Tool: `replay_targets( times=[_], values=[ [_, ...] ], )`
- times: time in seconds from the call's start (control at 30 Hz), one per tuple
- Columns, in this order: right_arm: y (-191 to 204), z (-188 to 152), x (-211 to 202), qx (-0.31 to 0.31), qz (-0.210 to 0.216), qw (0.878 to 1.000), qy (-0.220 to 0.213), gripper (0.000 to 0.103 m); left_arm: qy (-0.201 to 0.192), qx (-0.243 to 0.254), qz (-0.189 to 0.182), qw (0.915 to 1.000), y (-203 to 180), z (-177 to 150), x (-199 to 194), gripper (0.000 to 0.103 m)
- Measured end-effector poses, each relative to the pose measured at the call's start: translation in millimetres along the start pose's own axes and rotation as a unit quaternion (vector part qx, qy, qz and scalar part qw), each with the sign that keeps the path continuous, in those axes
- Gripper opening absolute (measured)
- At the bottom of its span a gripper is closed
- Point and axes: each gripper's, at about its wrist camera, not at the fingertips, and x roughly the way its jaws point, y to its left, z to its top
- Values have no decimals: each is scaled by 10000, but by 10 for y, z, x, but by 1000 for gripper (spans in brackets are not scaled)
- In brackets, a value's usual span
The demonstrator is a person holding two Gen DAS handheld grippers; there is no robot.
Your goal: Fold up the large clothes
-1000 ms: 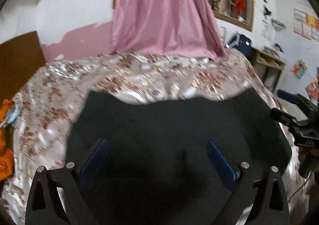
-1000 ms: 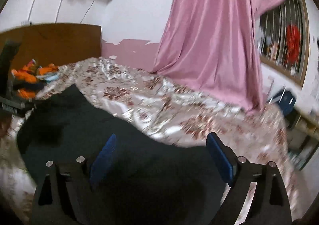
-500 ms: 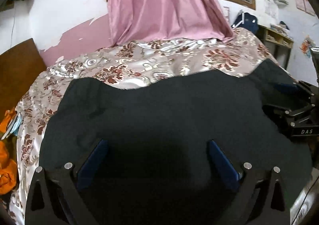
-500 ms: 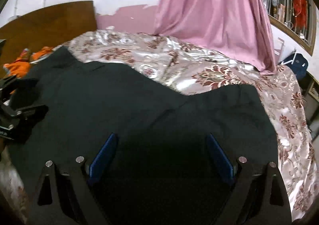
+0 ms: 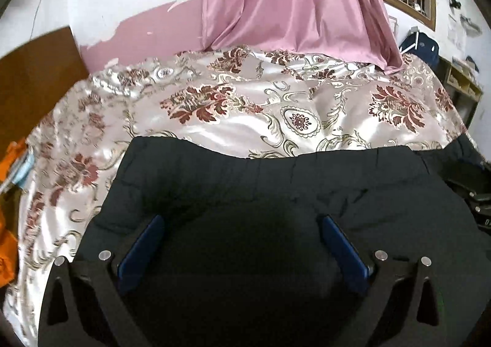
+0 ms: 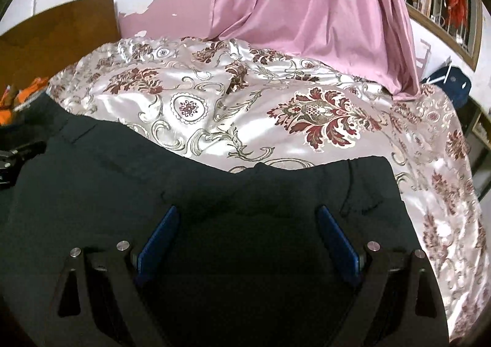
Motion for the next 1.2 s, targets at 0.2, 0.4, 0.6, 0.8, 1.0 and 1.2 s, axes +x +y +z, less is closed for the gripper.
replay_targets(
  times=[0.2, 0.4, 0.6, 0.8, 1.0, 1.2],
  values=[
    [-60, -71, 131, 288, 246, 9992, -101, 92, -175, -225, -271, 9992, 47, -93, 70, 103],
    [-88, -149, 186, 467, 378, 9978, -276, 94, -363, -316, -302, 9984, 39, -140, 88, 103],
    [-104, -168, 256, 578, 479, 9968, -287, 95, -387, -374, -328, 9980, 37, -139, 133, 103],
    [-138, -194, 300, 660, 554, 9958, -315, 96, -433, -420, -369, 9975, 47, -157, 154, 103],
    [-150, -212, 327, 727, 611, 9949, -340, 96, -507, -453, -386, 9969, 38, -179, 174, 103],
    [-155, -223, 345, 751, 626, 9946, -345, 96, -530, -464, -388, 9968, 37, -192, 183, 103]
  ],
)
